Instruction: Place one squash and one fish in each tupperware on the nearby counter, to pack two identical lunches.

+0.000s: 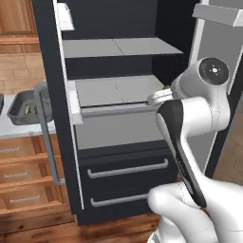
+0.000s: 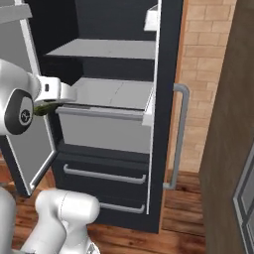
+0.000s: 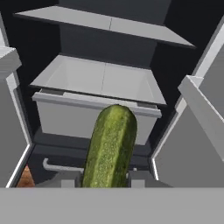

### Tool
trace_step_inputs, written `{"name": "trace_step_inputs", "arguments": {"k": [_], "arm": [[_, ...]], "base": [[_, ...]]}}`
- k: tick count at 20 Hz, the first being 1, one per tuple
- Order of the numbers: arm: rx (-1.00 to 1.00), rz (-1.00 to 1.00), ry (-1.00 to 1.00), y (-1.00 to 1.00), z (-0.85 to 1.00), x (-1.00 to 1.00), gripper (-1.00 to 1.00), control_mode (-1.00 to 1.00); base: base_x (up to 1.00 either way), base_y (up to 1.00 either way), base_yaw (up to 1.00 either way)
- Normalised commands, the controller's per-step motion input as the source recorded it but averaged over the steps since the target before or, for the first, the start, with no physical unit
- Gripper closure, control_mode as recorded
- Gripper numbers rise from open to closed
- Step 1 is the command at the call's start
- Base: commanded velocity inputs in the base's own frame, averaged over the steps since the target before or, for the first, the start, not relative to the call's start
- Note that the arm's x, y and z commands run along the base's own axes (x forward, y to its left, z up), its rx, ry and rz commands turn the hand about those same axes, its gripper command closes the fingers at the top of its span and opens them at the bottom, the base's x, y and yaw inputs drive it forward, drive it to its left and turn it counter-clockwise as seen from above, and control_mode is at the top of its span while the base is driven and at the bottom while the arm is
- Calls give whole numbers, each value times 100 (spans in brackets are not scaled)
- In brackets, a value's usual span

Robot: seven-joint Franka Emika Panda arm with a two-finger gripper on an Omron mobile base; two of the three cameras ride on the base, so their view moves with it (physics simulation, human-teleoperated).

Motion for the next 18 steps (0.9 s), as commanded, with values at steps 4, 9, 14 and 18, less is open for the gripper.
{"name": "trace_step_inputs", "arguments": {"k": [4,9,14,18], "arm": [[0,0,0,0,0,0,100,100],[0,0,0,0,0,0,100,100],[0,0,0,0,0,0,100,100],[0,0,0,0,0,0,100,100]], "base": [[-85,8,0],[-12,69,-1],[0,100,-5],[-9,100,-6]]}}
